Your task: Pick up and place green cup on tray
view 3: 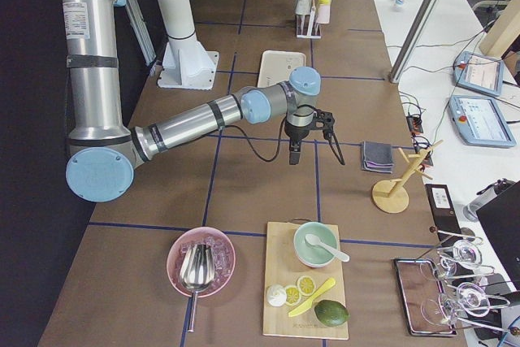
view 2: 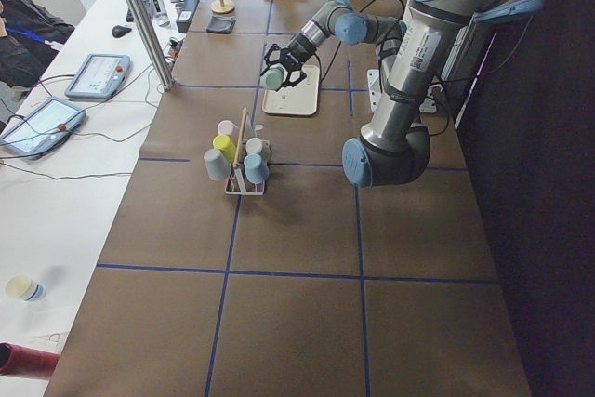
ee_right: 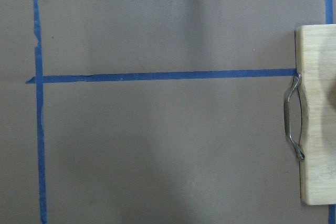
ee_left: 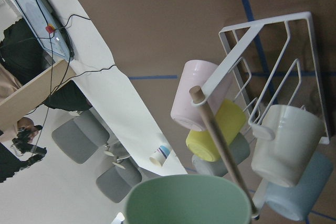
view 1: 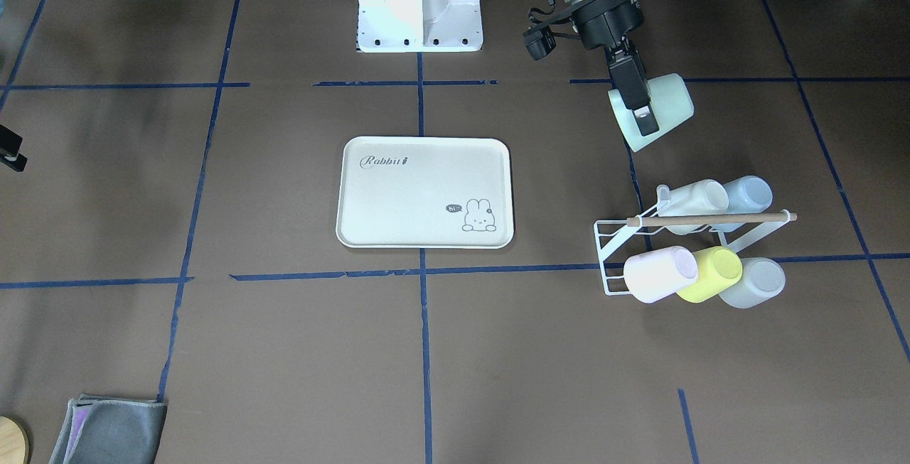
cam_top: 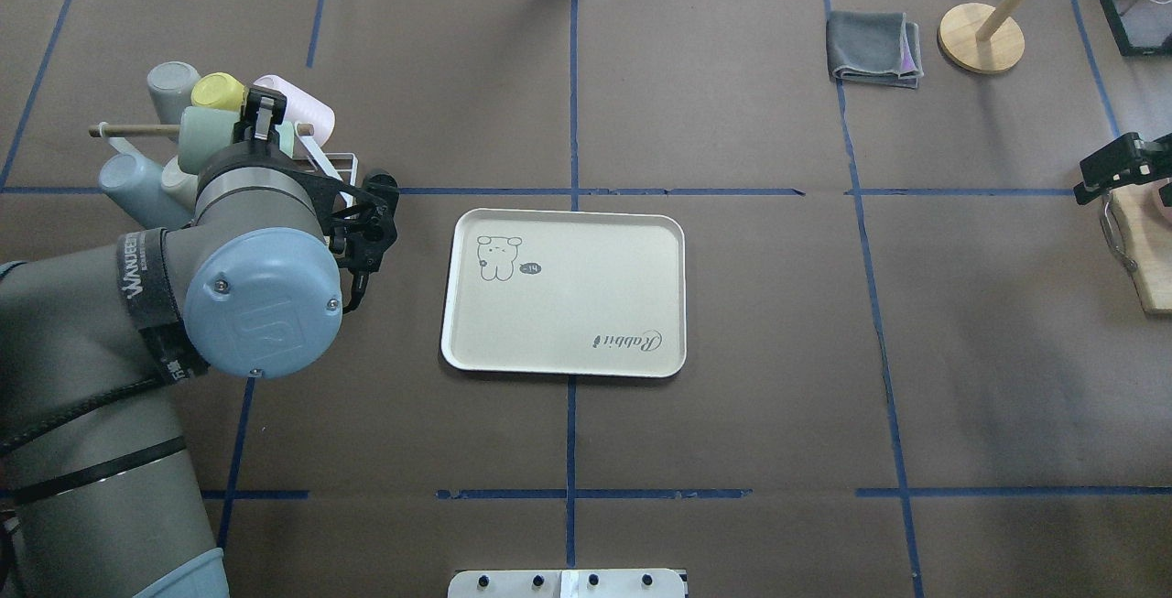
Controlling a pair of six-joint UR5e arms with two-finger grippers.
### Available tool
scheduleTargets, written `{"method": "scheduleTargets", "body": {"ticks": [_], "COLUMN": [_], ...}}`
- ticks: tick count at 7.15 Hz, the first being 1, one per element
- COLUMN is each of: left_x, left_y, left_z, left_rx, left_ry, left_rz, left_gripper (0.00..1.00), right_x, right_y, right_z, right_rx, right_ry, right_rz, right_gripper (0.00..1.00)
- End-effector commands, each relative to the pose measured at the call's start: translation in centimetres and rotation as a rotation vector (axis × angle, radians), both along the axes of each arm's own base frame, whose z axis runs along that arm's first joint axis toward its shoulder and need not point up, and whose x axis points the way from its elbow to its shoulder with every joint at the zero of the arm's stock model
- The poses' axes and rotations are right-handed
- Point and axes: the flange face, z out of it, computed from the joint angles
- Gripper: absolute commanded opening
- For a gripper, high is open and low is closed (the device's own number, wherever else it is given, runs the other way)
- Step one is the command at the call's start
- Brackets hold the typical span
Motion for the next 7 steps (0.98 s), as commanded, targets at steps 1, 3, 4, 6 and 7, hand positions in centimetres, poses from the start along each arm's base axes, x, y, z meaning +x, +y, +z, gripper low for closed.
{"method": "scheduleTargets", "body": {"ticks": [1, 3, 4, 6, 7], "left_x": [0.6, 2.3, 2.9, 3.6, 3.6], "left_y": [1.0, 2.5, 3.1, 4.3, 4.6], "left_z": [-0.6, -1.8, -2.4, -1.2, -1.3], "left_rx": [-0.091, -0.119, -0.145, -0.179, -0.181], "left_ry": [0.253, 0.477, 0.591, 0.842, 0.969], "left_rz": [-0.093, -0.188, -0.216, -0.277, -0.271], "left_gripper": [0.12, 0.12, 0.12, 0.09, 0.08], "right_x": [0.1, 0.1, 0.2, 0.2, 0.3], "right_y": [-0.1, -0.1, 0.0, -0.1, -0.1], "right_z": [-0.3, -0.5, -0.6, -0.6, -0.6], "right_rx": [0.008, 0.010, 0.013, 0.013, 0.013], "right_ry": [-0.001, -0.002, -0.003, -0.003, -0.005], "right_rz": [0.001, 0.003, 0.003, 0.004, 0.005], "right_gripper": [1.00, 1.00, 1.00, 1.00, 1.00]}}
